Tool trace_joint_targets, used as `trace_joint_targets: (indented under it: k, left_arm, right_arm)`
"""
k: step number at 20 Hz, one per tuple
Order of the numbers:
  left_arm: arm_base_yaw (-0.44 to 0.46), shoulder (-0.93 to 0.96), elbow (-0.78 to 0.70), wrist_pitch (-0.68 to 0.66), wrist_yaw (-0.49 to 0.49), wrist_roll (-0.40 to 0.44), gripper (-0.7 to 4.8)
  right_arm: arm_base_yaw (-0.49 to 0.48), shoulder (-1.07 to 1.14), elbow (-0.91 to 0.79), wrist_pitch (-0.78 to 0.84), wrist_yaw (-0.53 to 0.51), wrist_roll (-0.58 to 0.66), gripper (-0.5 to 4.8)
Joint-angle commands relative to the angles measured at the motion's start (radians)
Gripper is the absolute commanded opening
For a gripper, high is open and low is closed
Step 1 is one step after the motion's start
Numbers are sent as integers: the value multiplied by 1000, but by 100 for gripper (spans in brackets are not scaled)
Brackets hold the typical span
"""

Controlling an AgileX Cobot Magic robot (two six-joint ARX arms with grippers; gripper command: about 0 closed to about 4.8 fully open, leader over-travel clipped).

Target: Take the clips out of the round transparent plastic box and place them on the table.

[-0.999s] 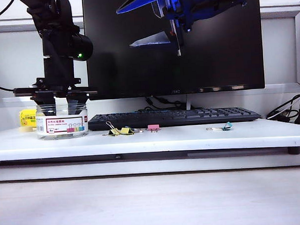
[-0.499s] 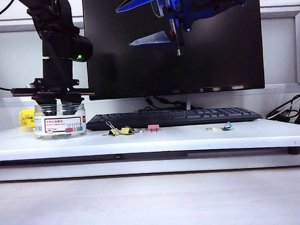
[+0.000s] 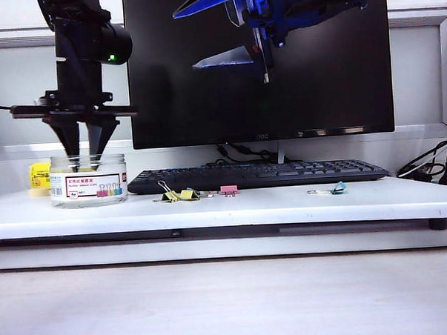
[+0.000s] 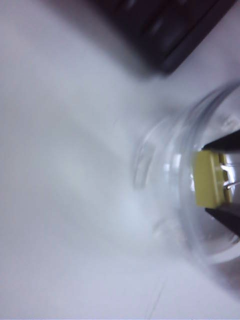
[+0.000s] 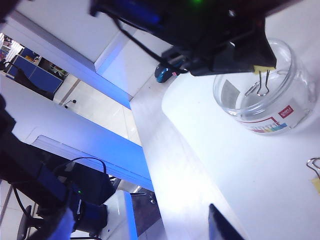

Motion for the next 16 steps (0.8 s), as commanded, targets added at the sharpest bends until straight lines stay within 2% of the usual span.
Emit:
trace_joint_targets:
  k: [1, 2, 7, 8, 11, 13, 16]
  left_arm:
    - [-10, -72, 7, 21, -18, 77, 48]
    - [-10, -89, 7, 25, -18, 104, 48]
    - [-10, -182, 7, 18, 22, 555, 48]
    - [-10, -194, 7, 15, 51, 608, 48]
    - [-10, -214, 7, 5, 202, 722, 47]
    - [-19, -216, 7, -9, 290, 762, 47]
    - [-84, -215, 6, -13, 307, 834, 47]
  right_arm:
    - [-8, -6, 5, 18, -9, 2, 346]
    - [-14, -6, 5, 21, -9, 2, 346]
    - [-86, -17, 5, 31, -24, -22, 346]
    - [-102, -20, 5, 32, -33, -22, 346]
    - [-141, -31, 5, 29, -36, -25, 346]
    - [-170, -38, 5, 26, -50, -26, 346]
    - [-216, -42, 5, 20, -85, -25, 346]
